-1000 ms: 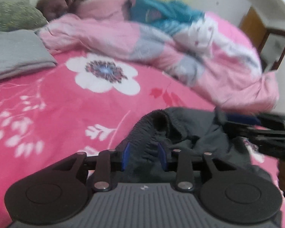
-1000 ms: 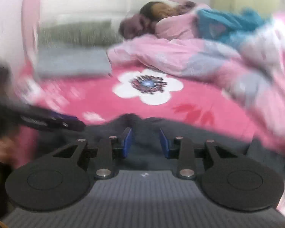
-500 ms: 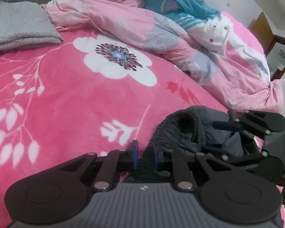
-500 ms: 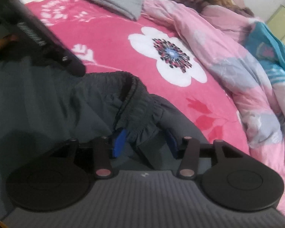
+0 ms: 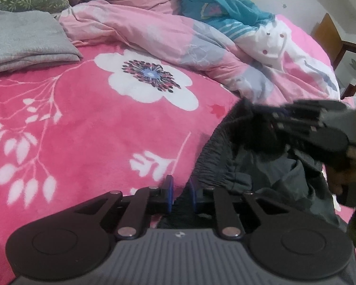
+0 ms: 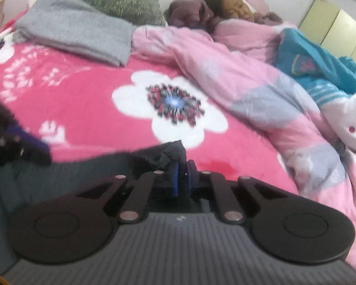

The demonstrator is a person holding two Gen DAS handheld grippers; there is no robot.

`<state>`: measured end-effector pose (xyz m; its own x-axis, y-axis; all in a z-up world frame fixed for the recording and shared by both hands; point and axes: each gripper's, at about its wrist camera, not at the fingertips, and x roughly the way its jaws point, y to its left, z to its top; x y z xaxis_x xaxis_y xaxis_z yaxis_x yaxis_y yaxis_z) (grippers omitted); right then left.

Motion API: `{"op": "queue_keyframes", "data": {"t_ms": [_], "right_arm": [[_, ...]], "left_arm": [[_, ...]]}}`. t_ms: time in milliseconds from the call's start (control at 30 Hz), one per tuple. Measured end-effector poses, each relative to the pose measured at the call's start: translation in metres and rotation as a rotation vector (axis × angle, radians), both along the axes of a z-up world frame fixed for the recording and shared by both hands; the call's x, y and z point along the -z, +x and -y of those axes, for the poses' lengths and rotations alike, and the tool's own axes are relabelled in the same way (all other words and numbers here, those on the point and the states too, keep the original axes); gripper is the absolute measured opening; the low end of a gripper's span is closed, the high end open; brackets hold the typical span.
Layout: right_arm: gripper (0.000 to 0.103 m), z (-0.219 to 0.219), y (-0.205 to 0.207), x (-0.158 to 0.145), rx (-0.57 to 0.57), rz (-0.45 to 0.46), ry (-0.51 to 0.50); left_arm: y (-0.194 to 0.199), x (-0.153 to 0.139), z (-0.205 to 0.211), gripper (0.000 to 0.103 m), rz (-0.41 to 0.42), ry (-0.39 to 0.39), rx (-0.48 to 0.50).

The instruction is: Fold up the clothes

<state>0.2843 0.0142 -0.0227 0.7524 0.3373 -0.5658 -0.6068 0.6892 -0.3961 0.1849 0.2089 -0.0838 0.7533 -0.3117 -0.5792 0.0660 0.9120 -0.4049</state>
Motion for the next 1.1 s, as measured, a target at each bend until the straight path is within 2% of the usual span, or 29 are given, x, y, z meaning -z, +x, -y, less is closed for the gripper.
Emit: {"op": "queue_keyframes", "data": {"t_ms": [133,233,433,567,633,667,800,867,967,1033,1100], "right_arm": [[0.004,-0.01,0.03,-0.003,-0.016,-0.008,0.047],[0.0,-0.016,0.056,0.008,0.006,-0.038,0.055],[0.0,-0.017,0.096,0.036,0.105,-0.115,0.11],[0.001,0.02,0.095,0.015,0.209,-0.151,0.331],[0.003,0.039,0.079,-0.004,0.216,-0.185,0.427],[0.003,0.044,0.071,-0.011,0.204,-0.212,0.452],[0.003,0.043,0.046,-0.014,0.151,-0.366,0.412],[0.004,0.027,0.043,-0.002,0.144,-0.394,0.325],[0.004,0.002,0.064,0.029,0.181,-0.452,0.235],[0.003,-0.006,0.082,0.045,0.211,-0.469,0.241],[0.001,-0.008,0.096,0.045,0.23,-0.466,0.283]], "left_arm": [[-0.003,-0.001,0.0,0.016,0.02,0.034,-0.02],[-0.005,-0.002,0.0,0.015,0.025,0.053,-0.033],[-0.008,-0.002,0.0,0.015,0.034,0.064,-0.027],[-0.009,-0.003,-0.009,0.017,0.034,0.025,-0.043],[-0.012,-0.006,-0.013,0.021,0.051,0.007,-0.063],[-0.014,-0.008,-0.015,0.026,0.063,0.002,-0.069],[-0.027,-0.022,-0.009,0.029,0.136,-0.013,-0.04],[-0.036,-0.027,0.004,0.031,0.186,0.016,0.022],[-0.047,-0.027,0.033,0.032,0.218,0.085,0.126],[-0.051,-0.023,0.049,0.032,0.214,0.112,0.19],[-0.054,-0.019,0.063,0.032,0.205,0.149,0.239]]}}
